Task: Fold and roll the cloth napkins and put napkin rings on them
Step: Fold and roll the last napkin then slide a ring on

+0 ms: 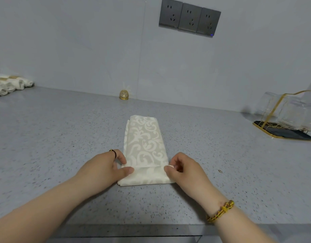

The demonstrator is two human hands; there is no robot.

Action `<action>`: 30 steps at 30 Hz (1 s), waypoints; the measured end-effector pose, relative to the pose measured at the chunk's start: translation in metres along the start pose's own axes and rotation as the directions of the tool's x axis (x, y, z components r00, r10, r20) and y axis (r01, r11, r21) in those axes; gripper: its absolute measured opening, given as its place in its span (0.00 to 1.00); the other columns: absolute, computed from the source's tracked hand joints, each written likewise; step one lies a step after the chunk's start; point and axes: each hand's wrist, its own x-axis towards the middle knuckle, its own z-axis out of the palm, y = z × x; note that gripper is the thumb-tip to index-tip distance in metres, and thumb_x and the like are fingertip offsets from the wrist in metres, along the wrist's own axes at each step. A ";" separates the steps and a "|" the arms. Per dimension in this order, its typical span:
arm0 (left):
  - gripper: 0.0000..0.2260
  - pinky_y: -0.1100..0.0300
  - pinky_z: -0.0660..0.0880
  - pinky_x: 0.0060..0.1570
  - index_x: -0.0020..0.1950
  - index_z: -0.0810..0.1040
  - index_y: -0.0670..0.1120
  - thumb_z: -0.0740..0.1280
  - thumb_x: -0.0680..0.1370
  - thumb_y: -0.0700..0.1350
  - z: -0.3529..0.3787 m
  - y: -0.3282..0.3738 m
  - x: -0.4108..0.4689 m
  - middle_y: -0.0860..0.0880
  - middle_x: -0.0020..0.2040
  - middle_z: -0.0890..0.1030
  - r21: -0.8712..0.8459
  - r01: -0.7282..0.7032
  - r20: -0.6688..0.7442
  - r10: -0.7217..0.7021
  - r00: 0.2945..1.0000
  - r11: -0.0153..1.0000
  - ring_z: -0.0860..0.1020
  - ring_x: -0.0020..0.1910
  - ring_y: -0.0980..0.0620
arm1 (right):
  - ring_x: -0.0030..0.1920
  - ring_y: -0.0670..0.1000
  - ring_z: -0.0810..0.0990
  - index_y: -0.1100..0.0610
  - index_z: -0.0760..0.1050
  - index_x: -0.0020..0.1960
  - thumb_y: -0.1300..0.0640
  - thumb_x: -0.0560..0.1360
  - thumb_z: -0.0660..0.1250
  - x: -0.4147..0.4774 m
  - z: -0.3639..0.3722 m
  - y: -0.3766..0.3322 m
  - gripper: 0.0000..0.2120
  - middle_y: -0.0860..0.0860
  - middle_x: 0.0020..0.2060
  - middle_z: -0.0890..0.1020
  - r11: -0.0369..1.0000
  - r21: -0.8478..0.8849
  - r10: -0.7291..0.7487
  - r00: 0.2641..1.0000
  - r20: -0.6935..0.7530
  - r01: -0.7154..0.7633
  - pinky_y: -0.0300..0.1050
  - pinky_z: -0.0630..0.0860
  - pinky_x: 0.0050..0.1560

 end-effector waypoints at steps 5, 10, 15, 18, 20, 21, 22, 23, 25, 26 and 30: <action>0.04 0.67 0.69 0.41 0.38 0.72 0.58 0.60 0.72 0.53 0.005 -0.001 -0.001 0.58 0.30 0.75 0.418 -0.322 -0.215 0.437 0.873 0.849 0.70 0.32 0.60 | 0.34 0.42 0.69 0.47 0.66 0.41 0.55 0.75 0.65 -0.002 0.008 0.001 0.08 0.40 0.39 0.66 0.983 -0.119 -0.146 0.986 -0.075 0.137 0.29 0.67 0.38; 0.19 0.67 0.69 0.47 0.37 0.82 0.54 0.53 0.77 0.49 0.007 -0.013 -0.006 0.61 0.34 0.80 0.452 -0.612 -0.028 0.696 0.718 0.649 0.76 0.34 0.60 | 0.41 0.43 0.75 0.49 0.77 0.39 0.45 0.69 0.64 -0.010 0.007 0.011 0.09 0.42 0.39 0.79 0.929 -0.150 -0.347 0.938 -0.028 0.339 0.32 0.69 0.42; 0.14 0.74 0.73 0.36 0.42 0.82 0.57 0.57 0.68 0.57 0.006 -0.017 -0.017 0.64 0.38 0.81 0.334 -0.580 0.034 0.605 0.795 0.743 0.77 0.37 0.66 | 0.50 0.39 0.72 0.44 0.71 0.53 0.36 0.67 0.61 -0.027 -0.002 0.026 0.18 0.39 0.49 0.82 0.868 -0.272 -0.429 0.903 0.009 0.415 0.29 0.65 0.48; 0.14 0.75 0.72 0.34 0.42 0.82 0.56 0.57 0.68 0.55 0.007 -0.020 -0.024 0.63 0.39 0.81 0.308 -0.541 -0.029 0.577 0.817 0.782 0.74 0.43 0.64 | 0.46 0.39 0.71 0.43 0.70 0.50 0.45 0.66 0.61 -0.031 0.000 0.025 0.12 0.38 0.43 0.82 0.813 -0.368 -0.487 0.874 -0.005 0.451 0.25 0.65 0.44; 0.09 0.79 0.70 0.33 0.45 0.78 0.62 0.59 0.71 0.53 0.004 -0.015 -0.027 0.68 0.39 0.78 0.283 -0.507 -0.060 0.543 0.838 0.814 0.74 0.45 0.65 | 0.44 0.39 0.71 0.42 0.72 0.51 0.45 0.69 0.59 -0.032 -0.002 0.018 0.12 0.39 0.42 0.80 0.838 -0.343 -0.445 0.895 0.021 0.425 0.27 0.65 0.46; 0.08 0.82 0.67 0.34 0.46 0.73 0.66 0.62 0.73 0.51 0.002 -0.013 -0.027 0.71 0.37 0.75 0.221 -0.460 -0.084 0.487 0.870 0.860 0.74 0.47 0.68 | 0.45 0.40 0.72 0.43 0.73 0.52 0.45 0.71 0.60 -0.032 -0.004 0.013 0.10 0.40 0.42 0.79 0.887 -0.275 -0.376 0.926 0.037 0.371 0.27 0.65 0.47; 0.12 0.83 0.66 0.37 0.44 0.69 0.68 0.64 0.75 0.49 0.000 -0.011 -0.025 0.74 0.36 0.74 0.155 -0.408 -0.115 0.426 0.897 0.900 0.72 0.48 0.73 | 0.45 0.42 0.74 0.43 0.73 0.51 0.48 0.74 0.62 -0.031 -0.006 0.010 0.07 0.41 0.42 0.79 0.941 -0.164 -0.289 0.955 0.068 0.296 0.28 0.67 0.47; 0.14 0.83 0.66 0.40 0.43 0.67 0.69 0.65 0.75 0.48 0.000 -0.011 -0.023 0.73 0.36 0.74 0.048 -0.360 -0.126 0.363 0.923 0.932 0.70 0.49 0.75 | 0.44 0.42 0.76 0.41 0.72 0.48 0.51 0.75 0.64 -0.029 -0.008 0.009 0.05 0.41 0.41 0.79 0.972 -0.046 -0.225 0.971 0.083 0.229 0.29 0.69 0.46; 0.14 0.82 0.65 0.43 0.42 0.70 0.66 0.67 0.75 0.45 -0.001 -0.011 -0.015 0.68 0.41 0.76 -0.114 -0.280 -0.101 0.269 0.958 0.953 0.69 0.48 0.76 | 0.36 0.41 0.76 0.43 0.71 0.44 0.57 0.75 0.65 -0.020 -0.008 0.006 0.09 0.42 0.33 0.78 0.983 0.144 -0.125 0.989 0.075 0.114 0.30 0.70 0.39; 0.13 0.82 0.65 0.43 0.42 0.71 0.64 0.67 0.75 0.44 -0.002 -0.011 -0.009 0.65 0.43 0.77 -0.171 -0.249 -0.094 0.235 0.967 0.953 0.71 0.46 0.75 | 0.31 0.40 0.74 0.45 0.70 0.44 0.58 0.75 0.64 -0.014 -0.008 0.005 0.08 0.43 0.28 0.76 0.976 0.212 -0.075 0.994 0.075 0.057 0.29 0.70 0.36; 0.11 0.75 0.68 0.38 0.40 0.70 0.61 0.67 0.75 0.45 -0.002 -0.005 0.003 0.54 0.44 0.78 -0.174 -0.173 -0.105 0.157 0.982 0.969 0.73 0.38 0.60 | 0.28 0.41 0.70 0.51 0.69 0.44 0.57 0.76 0.63 0.003 -0.001 0.000 0.04 0.44 0.30 0.73 0.975 0.212 0.048 0.997 0.053 -0.059 0.32 0.68 0.34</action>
